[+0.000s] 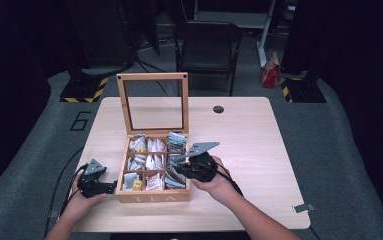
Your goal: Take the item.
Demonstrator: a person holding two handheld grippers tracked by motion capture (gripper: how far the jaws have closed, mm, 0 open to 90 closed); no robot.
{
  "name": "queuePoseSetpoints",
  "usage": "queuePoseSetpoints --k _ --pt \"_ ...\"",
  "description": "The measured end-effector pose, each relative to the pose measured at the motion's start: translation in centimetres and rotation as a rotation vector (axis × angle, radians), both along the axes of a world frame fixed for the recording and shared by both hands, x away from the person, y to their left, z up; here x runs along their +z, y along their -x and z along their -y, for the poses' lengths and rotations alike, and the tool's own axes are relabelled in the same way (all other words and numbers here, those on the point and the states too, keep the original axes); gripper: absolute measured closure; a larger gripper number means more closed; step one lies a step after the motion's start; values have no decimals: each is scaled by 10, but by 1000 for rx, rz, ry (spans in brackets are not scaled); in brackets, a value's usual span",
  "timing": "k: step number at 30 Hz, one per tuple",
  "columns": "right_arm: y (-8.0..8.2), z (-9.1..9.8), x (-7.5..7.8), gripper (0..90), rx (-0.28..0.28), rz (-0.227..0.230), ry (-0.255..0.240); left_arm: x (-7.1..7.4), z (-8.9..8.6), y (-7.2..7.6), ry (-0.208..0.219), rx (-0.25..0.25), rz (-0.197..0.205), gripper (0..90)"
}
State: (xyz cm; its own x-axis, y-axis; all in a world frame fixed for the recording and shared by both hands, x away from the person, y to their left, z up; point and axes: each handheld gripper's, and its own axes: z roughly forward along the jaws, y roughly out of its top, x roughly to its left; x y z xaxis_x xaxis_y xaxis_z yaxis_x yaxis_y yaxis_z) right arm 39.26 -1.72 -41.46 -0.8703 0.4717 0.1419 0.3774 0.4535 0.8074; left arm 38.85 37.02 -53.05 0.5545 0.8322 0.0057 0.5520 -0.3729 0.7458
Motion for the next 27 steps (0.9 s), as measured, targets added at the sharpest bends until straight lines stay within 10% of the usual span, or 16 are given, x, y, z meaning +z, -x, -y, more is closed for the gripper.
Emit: queuePoseSetpoints --k 27 --pt "-4 8 34 896 11 -10 -35 0 0 0 2 1 1 139"
